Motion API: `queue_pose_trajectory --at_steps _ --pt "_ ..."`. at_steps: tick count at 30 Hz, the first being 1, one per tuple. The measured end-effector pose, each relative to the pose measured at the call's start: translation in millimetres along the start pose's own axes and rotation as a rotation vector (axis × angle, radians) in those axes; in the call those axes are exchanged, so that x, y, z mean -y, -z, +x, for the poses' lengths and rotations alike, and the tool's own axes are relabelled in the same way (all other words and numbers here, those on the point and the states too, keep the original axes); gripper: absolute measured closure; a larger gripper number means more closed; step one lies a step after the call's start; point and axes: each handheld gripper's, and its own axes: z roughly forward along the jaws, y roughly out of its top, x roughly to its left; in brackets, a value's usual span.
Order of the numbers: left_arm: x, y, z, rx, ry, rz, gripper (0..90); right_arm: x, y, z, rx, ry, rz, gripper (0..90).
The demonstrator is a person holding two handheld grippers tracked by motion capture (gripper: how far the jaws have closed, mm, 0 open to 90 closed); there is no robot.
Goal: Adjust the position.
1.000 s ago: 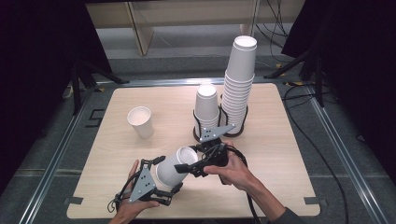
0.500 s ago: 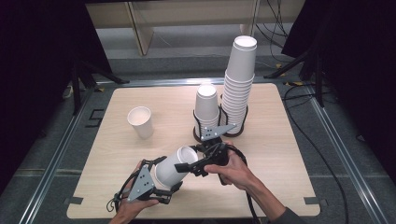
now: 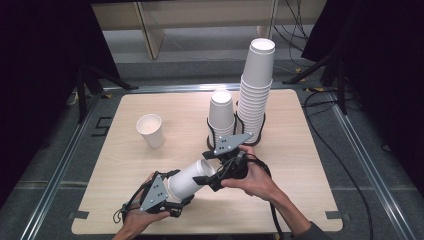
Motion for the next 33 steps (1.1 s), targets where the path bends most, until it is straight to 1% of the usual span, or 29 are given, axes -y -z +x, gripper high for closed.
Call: queue_pose_trajectory --at_steps 1,2,3,4,5,6,7,9,10,11,12,13,14,16,17,18,19,20,22,23,24,25,27,28,29,30,31,32,33 --pt "0.0 -1.0 -0.1 0.009 -0.002 0.007 13.8 -0.8 2.6 0.8 0.007 0.017 0.009 16.6" --pt "-0.3 -0.7 -0.7 0.006 -0.019 0.029 13.9 -1.3 3.9 1.2 0.015 0.026 0.013 16.7" --pt "-0.5 -1.9 -1.1 0.016 -0.028 0.039 14.1 -1.9 5.2 2.5 0.033 0.041 0.029 16.7" --pt "-1.9 -2.2 -1.3 0.04 -0.035 0.079 14.2 -2.1 6.4 4.0 0.05 0.066 0.052 17.4" --pt "-1.6 -3.5 -1.9 0.045 -0.054 0.093 14.2 -2.8 7.2 4.9 0.066 0.121 0.068 18.4" --pt "-1.9 -3.3 -2.9 0.049 -0.054 0.112 14.3 -3.3 7.7 7.1 0.068 0.145 0.093 18.5" --pt "-1.2 -5.1 -3.6 0.067 -0.046 0.116 14.3 -3.4 7.5 8.3 0.07 0.166 0.107 18.7" --pt "-0.6 -5.7 -6.3 0.072 -0.067 0.157 14.4 -3.4 6.1 11.2 0.068 0.196 0.132 18.9" --pt "-0.5 -6.4 -6.4 0.088 -0.074 0.179 14.4 -2.9 4.8 12.8 0.067 0.211 0.151 18.9" --pt "-0.5 -6.8 -7.3 0.094 -0.077 0.191 14.4 -1.9 3.2 15.2 0.058 0.207 0.17 18.9" --pt "-0.6 -6.9 -7.9 0.091 -0.086 0.206 14.4 -1.6 2.0 16.1 0.062 0.235 0.183 18.9" --pt "0.0 -8.3 -8.8 0.103 -0.078 0.199 14.4 0.3 0.4 20.4 0.054 0.2 0.212 18.9" --pt "-0.5 -7.5 -9.0 0.099 -0.089 0.213 14.4 0.6 -3.0 19.8 0.038 0.253 0.219 18.9" --pt "-1.4 -6.8 -8.9 0.112 -0.094 0.236 14.4 2.9 -7.8 22.8 0.02 0.278 0.248 18.9" --pt "-2.1 -6.2 -7.5 0.115 -0.121 0.253 14.5 4.1 -9.9 24.6 0.022 0.283 0.261 18.8" --pt "-2.1 -6.1 -8.4 0.119 -0.103 0.241 14.5 4.9 -12.6 25.3 0.013 0.302 0.271 18.7" --pt "-2.8 -5.3 -7.8 0.125 -0.109 0.251 14.5 6.2 -15.3 26.3 0.014 0.312 0.282 18.7" --pt "-2.8 -5.6 -8.5 0.13 -0.1 0.244 14.6 7.0 -16.9 26.8 0.01 0.319 0.29 18.7" --pt "-4.2 -4.0 -8.4 0.131 -0.117 0.263 14.6 8.9 -20.7 27.6 0.016 0.353 0.303 18.6" --pt "-4.6 -3.6 -7.5 0.136 -0.135 0.275 14.6 10.0 -22.8 28.5 0.006 0.356 0.311 18.6" --pt "-4.2 -4.2 -8.6 0.139 -0.131 0.271 14.6 11.0 -24.9 29.1 -0.001 0.366 0.318 18.5" --pt "-4.5 -4.7 -8.1 0.146 -0.151 0.283 14.6 12.6 -27.4 30.1 -0.005 0.364 0.329 18.5" --pt "-4.7 -5.0 -11.3 0.154 -0.128 0.279 14.6 15.2 -32.2 32.3 -0.018 0.372 0.354 18.3" --pt "-5.0 -4.6 -11.4 0.151 -0.144 0.284 14.6 16.6 -34.5 33.2 -0.015 0.384 0.37 18.3" --pt "-5.2 -5.2 -12.0 0.16 -0.141 0.279 14.6 18.2 -36.7 33.7 -0.018 0.392 0.386 18.3" --pt "-6.2 -5.0 -10.3 0.148 -0.178 0.297 14.6 19.7 -38.7 34.4 -0.021 0.394 0.399 18.3" --pt "-6.6 -4.9 -10.4 0.153 -0.18 0.301 14.6 21.0 -40.3 35.0 -0.017 0.396 0.412 18.3" --pt "-6.6 -4.6 -12.3 0.162 -0.163 0.297 14.6 22.3 -42.2 35.1 -0.026 0.399 0.421 18.2" --pt "-6.4 -4.5 -13.3 0.156 -0.161 0.293 14.6 23.6 -44.2 35.1 -0.027 0.408 0.429 17.9"
